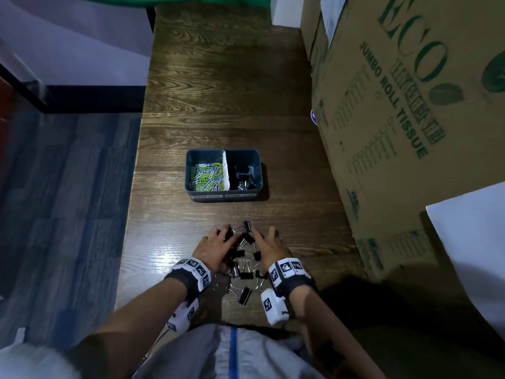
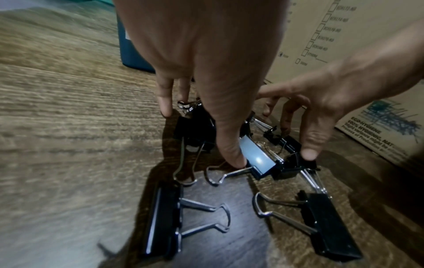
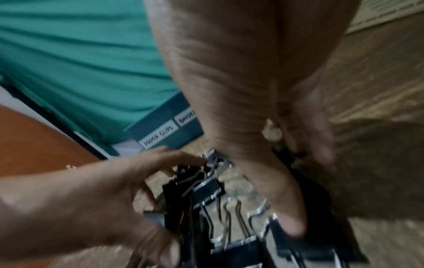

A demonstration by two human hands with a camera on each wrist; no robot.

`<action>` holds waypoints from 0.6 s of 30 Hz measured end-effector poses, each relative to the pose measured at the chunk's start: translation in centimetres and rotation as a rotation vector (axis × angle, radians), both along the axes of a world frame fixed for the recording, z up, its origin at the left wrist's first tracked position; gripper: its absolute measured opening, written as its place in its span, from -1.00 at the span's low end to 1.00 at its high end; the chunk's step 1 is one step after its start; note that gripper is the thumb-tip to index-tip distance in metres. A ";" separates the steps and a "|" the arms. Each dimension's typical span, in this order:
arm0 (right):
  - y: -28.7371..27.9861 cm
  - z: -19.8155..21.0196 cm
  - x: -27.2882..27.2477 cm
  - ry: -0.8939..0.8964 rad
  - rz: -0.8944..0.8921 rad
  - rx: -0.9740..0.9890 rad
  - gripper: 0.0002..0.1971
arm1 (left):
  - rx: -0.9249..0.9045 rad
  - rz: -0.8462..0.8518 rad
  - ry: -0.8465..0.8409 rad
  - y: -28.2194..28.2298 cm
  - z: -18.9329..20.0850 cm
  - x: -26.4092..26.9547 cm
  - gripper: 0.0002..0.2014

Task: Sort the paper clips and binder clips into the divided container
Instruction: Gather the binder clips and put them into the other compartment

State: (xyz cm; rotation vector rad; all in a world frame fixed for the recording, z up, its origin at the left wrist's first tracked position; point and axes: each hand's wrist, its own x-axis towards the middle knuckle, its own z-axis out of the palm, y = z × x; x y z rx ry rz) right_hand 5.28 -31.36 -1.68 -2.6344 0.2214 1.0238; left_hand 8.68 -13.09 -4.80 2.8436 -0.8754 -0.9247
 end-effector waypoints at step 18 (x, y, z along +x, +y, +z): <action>1.9 1.5 1.7 -0.099 -0.127 0.097 -0.39 | -0.301 0.353 0.036 0.6 1.7 0.0 -0.57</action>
